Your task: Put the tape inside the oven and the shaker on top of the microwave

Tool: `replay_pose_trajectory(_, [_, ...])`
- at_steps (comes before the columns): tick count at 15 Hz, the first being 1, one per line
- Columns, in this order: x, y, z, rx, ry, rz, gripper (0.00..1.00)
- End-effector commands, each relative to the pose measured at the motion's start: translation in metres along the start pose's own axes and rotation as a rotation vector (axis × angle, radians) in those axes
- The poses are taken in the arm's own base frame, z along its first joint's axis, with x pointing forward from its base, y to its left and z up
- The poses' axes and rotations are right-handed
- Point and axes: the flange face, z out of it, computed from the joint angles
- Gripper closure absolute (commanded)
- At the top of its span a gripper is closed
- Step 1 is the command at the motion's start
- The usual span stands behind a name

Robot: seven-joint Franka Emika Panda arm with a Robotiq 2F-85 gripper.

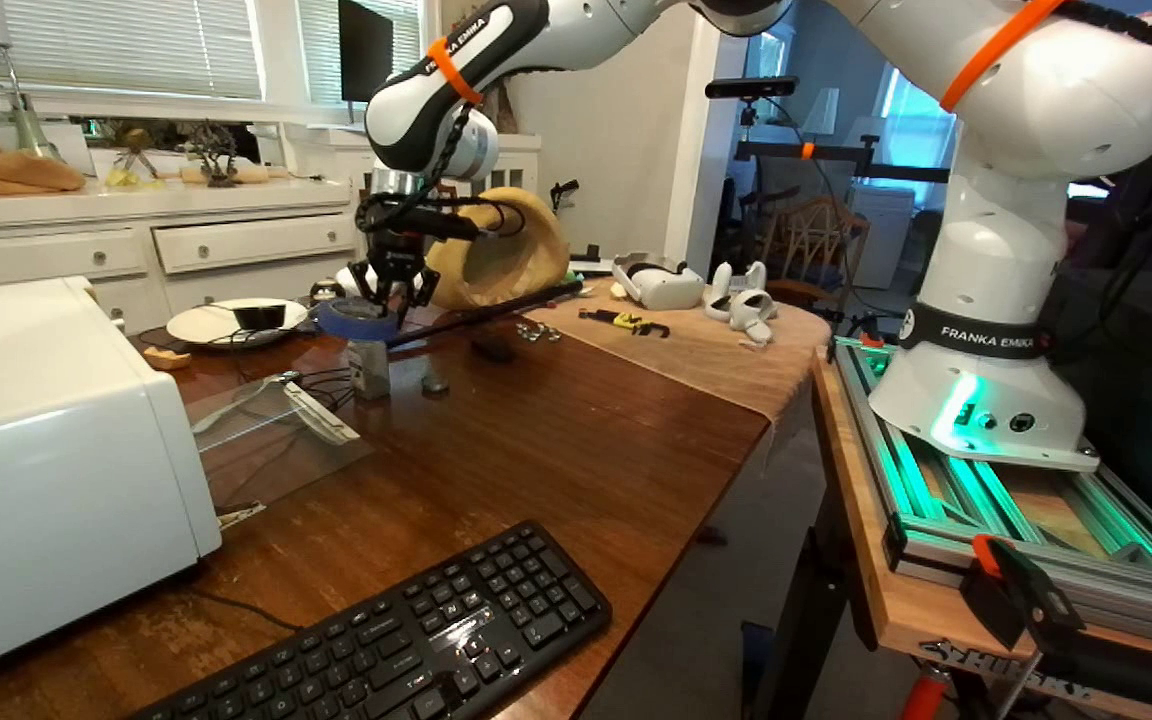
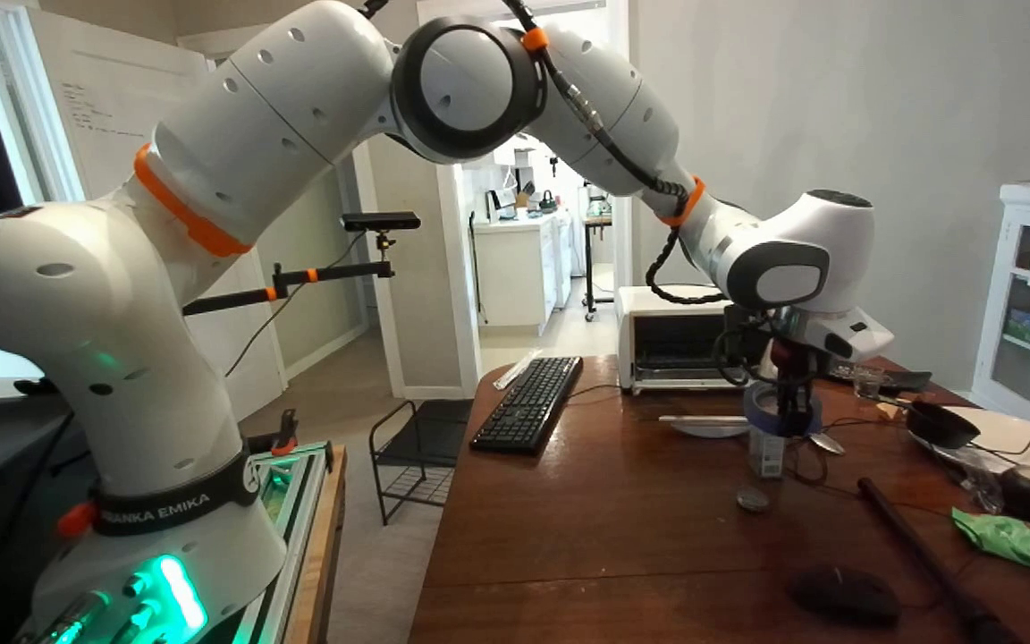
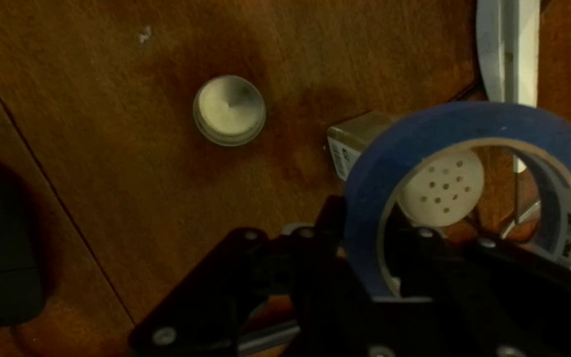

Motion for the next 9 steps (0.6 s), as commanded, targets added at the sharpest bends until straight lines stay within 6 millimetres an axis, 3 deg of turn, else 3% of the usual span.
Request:
replay_pose_trajectory(1, [-0.003, 0.002, -0.027, -0.038, -0.019, 0.034, 0.94])
replay_pose_trajectory(6, [-0.017, -0.008, -0.063, -0.136, -0.158, 0.004, 0.94])
replay_pose_trajectory(9, [-0.023, -0.029, -0.075, -0.040, -0.180, -0.129, 0.94])
